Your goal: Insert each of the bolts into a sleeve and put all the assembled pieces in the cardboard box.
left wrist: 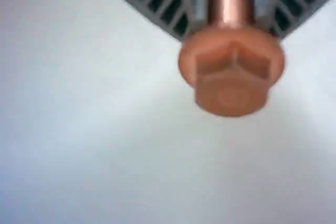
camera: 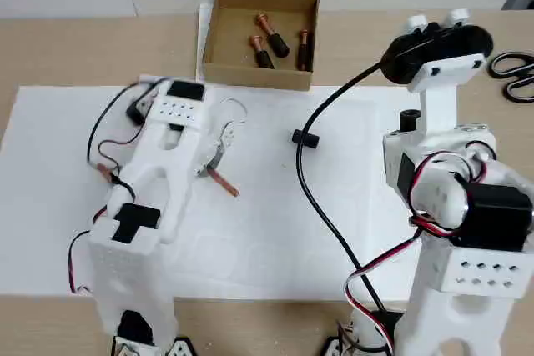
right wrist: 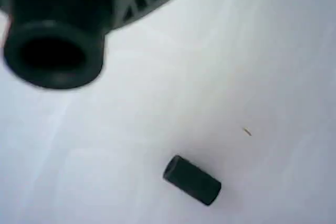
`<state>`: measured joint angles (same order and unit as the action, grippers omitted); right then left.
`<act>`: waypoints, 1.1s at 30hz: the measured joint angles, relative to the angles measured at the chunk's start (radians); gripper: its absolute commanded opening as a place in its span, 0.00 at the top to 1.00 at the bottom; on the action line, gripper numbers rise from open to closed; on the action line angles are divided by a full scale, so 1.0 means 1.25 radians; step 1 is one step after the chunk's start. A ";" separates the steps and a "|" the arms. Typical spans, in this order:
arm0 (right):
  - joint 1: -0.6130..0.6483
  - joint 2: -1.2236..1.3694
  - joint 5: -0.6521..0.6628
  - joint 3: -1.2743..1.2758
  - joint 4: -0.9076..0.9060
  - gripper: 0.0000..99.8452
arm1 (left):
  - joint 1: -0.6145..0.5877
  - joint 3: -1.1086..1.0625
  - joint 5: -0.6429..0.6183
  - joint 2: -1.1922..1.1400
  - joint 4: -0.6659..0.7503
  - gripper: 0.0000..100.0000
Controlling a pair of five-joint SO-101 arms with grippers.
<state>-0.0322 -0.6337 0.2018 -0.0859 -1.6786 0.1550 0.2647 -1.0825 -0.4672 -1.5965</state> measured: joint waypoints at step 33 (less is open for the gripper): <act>0.119 -0.437 0.000 0.567 0.376 1.00 | 0.129 0.117 0.443 0.561 0.041 0.99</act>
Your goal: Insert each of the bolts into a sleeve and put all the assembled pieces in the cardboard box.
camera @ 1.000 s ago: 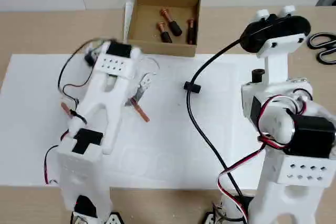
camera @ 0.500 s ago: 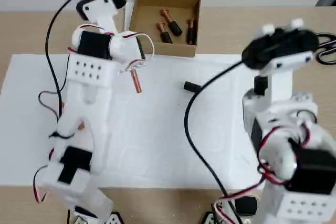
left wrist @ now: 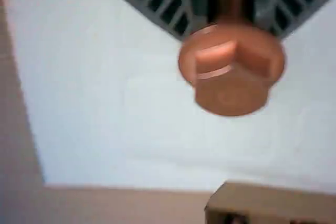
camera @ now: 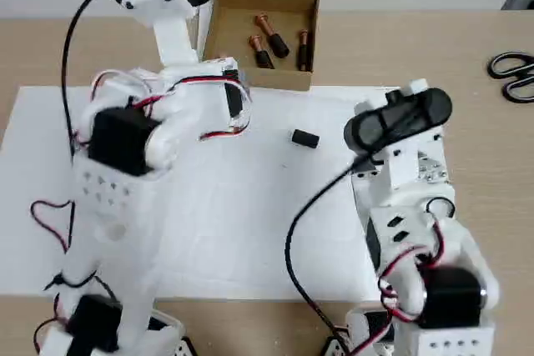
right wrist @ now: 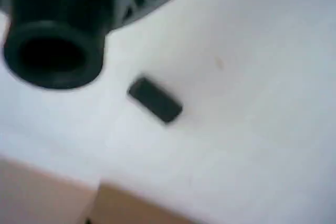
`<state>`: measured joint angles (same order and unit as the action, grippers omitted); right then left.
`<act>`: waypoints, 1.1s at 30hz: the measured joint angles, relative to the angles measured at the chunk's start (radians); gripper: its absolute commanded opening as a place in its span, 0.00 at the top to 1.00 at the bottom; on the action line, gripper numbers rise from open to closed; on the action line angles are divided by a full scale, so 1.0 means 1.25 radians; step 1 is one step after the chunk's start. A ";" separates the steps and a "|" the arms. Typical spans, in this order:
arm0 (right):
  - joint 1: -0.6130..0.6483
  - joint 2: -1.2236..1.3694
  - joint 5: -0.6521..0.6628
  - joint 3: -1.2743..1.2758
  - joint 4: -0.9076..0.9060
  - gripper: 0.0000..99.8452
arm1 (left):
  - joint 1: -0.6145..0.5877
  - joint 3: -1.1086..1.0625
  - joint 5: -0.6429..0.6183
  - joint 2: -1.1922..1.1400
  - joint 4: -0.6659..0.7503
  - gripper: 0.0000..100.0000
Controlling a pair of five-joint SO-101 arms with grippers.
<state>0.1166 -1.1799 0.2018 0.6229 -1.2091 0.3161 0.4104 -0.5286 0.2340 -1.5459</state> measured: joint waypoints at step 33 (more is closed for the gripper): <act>0.191 -0.497 -0.275 0.684 0.338 1.00 | 0.184 -0.698 0.112 0.387 0.641 0.99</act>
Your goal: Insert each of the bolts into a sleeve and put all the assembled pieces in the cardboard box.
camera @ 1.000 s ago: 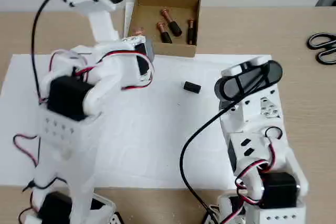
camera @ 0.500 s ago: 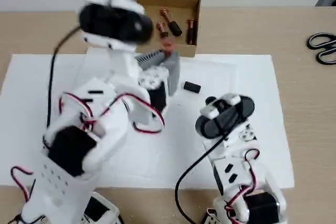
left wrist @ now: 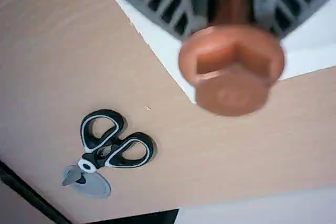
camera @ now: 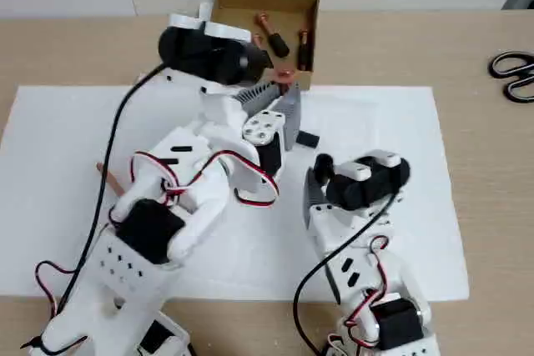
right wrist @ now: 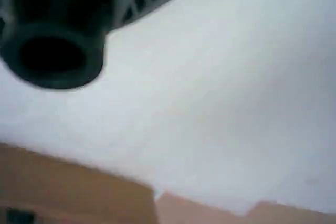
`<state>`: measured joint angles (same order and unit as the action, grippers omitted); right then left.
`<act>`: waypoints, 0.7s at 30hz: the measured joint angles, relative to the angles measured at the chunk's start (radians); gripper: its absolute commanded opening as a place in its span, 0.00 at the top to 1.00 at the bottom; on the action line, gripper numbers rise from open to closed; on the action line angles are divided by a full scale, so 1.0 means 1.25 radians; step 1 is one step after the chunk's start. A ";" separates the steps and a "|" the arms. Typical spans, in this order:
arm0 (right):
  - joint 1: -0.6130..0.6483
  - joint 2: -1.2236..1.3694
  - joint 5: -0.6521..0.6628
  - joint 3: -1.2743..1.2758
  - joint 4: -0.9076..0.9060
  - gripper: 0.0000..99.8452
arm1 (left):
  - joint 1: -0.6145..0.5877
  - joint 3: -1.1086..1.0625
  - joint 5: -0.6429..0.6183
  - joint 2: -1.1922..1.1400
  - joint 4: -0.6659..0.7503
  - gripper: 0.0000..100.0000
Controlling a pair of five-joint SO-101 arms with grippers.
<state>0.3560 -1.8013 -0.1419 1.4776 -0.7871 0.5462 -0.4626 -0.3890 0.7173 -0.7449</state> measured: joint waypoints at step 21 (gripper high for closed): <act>0.070 0.000 -0.010 0.026 0.005 1.00 | 0.056 -0.241 0.000 0.038 0.194 0.99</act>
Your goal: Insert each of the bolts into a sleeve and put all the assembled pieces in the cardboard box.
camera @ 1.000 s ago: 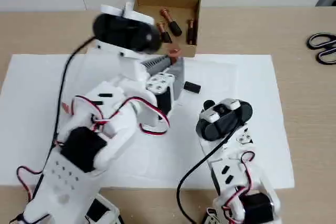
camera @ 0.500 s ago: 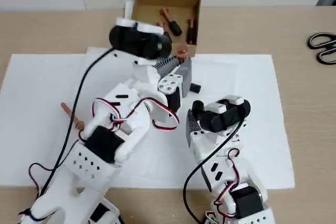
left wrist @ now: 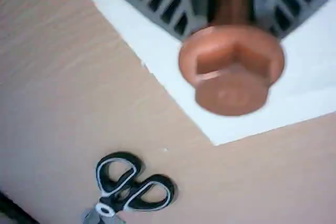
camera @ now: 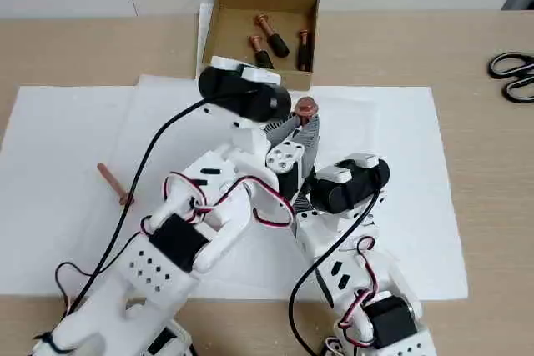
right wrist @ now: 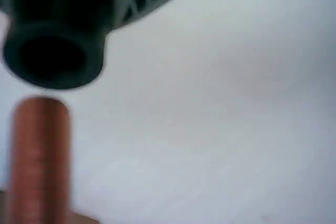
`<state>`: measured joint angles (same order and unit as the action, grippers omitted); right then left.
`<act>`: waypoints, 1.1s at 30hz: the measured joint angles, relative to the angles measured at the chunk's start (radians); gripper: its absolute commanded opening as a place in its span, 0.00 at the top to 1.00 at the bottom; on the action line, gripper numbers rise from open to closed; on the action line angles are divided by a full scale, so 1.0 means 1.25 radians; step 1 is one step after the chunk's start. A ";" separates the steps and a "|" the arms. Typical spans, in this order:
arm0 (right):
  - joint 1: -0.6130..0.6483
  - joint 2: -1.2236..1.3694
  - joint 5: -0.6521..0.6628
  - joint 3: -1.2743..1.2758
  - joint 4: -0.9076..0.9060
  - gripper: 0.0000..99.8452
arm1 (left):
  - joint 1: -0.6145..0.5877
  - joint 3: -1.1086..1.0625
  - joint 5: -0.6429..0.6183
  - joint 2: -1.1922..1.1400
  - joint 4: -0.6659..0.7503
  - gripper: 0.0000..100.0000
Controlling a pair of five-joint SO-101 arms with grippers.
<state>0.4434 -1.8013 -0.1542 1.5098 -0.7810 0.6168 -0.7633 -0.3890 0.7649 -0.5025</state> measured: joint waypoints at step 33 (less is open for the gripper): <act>0.004 0.002 0.000 0.004 -0.001 1.00 | 0.014 -0.099 0.001 0.021 0.059 0.99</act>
<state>0.4480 -1.7983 -0.1542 1.5144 -0.7825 0.6337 -0.8876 -0.3874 0.7910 -0.4289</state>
